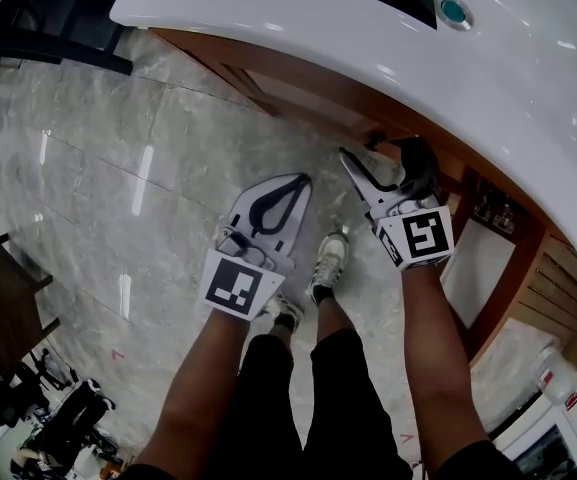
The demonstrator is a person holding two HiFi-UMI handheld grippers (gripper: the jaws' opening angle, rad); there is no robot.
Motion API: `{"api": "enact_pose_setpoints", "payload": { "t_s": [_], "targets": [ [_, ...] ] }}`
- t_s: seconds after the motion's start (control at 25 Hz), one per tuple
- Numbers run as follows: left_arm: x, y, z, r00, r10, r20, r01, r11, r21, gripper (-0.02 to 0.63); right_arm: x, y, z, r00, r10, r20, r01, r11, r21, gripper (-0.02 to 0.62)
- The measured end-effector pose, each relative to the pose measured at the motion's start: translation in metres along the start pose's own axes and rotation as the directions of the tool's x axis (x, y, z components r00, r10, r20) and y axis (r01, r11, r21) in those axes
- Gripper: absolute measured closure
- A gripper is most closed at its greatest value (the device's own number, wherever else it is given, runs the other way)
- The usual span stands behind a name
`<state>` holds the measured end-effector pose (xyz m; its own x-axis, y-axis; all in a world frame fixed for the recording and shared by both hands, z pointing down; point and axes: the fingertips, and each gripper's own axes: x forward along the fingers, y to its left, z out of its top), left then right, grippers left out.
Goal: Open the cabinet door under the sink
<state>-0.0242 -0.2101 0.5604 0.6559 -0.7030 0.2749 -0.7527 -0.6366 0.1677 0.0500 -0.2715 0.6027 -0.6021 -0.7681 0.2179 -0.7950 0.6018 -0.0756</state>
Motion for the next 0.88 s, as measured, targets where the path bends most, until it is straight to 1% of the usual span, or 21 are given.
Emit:
{"api": "enact_pose_setpoints", "payload": {
  "t_s": [0.16, 0.68, 0.88],
  "targets": [
    [-0.001, 0.007, 0.004, 1.0, 0.001, 0.01, -0.001, 1.0, -0.002, 0.583, 0.009, 0.003, -0.001, 1.0, 0.01, -0.022, -0.01, 1.0, -0.009, 0.225],
    [-0.02, 0.016, -0.008, 1.0, -0.021, -0.006, 0.021, 1.0, -0.024, 0.583, 0.012, 0.006, -0.002, 0.998, -0.038, -0.058, 0.037, 0.999, -0.022, 0.227],
    [-0.031, 0.02, -0.011, 1.0, -0.022, -0.014, 0.021, 0.999, -0.029, 0.583, 0.006, 0.018, -0.003, 0.997, -0.033, -0.075, 0.031, 0.999, -0.034, 0.227]
  ]
}}
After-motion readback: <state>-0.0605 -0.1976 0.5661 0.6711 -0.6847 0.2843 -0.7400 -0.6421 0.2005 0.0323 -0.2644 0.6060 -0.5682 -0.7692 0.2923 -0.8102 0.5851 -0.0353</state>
